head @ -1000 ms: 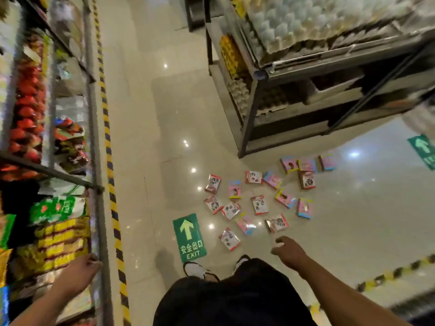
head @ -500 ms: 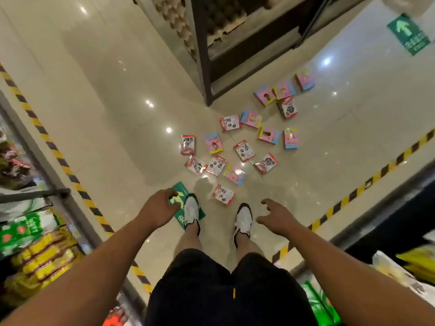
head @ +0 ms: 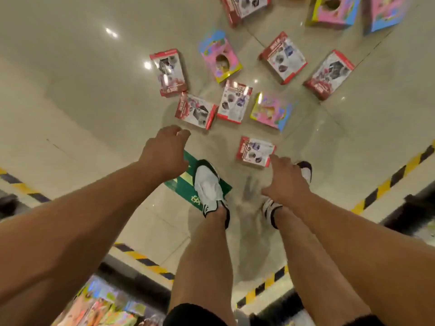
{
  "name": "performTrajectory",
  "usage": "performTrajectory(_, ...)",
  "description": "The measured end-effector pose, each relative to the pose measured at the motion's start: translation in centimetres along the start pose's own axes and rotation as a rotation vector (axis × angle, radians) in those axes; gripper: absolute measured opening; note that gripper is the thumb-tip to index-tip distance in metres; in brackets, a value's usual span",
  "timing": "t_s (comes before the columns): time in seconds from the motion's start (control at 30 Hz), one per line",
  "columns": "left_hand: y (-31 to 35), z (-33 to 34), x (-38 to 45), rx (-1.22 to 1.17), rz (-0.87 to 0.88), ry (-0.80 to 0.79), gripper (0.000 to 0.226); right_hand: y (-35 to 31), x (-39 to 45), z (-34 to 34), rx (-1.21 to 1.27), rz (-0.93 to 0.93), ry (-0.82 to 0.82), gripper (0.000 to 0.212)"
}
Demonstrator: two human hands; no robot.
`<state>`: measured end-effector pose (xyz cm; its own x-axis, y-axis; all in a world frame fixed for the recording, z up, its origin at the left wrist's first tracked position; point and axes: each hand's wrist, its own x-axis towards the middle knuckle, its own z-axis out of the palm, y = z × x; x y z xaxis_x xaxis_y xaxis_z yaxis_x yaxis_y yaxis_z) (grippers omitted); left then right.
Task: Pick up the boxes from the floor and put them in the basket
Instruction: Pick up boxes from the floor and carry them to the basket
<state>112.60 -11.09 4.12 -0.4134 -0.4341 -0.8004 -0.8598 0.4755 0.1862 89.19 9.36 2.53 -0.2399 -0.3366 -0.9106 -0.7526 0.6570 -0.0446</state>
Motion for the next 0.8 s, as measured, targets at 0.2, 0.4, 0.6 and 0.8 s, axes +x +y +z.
performTrajectory(0.2, -1.8, 5.2, 13.1, 0.301, 0.09, 0.105, 0.102, 1.5, 10.1, 6.2, -0.269, -0.025, 0.159, 0.119)
performTrajectory(0.4, -3.6, 8.5, 20.9, 0.474, 0.157, 0.19, 0.106, 2.7, 16.1, 9.0, -0.334, -0.048, 0.207, 0.129)
performTrajectory(0.6, -4.0, 9.1, 22.3, 0.537, 0.155, 0.277, 0.101, 2.7, 17.8, 10.0, -0.381, -0.065, 0.283, 0.12)
performTrajectory(0.8, -1.4, 7.6, 12.5, 0.016, -0.067, 0.169, 0.108, 1.0, 12.8, 6.1, -0.006, 0.024, 0.198, 0.117)
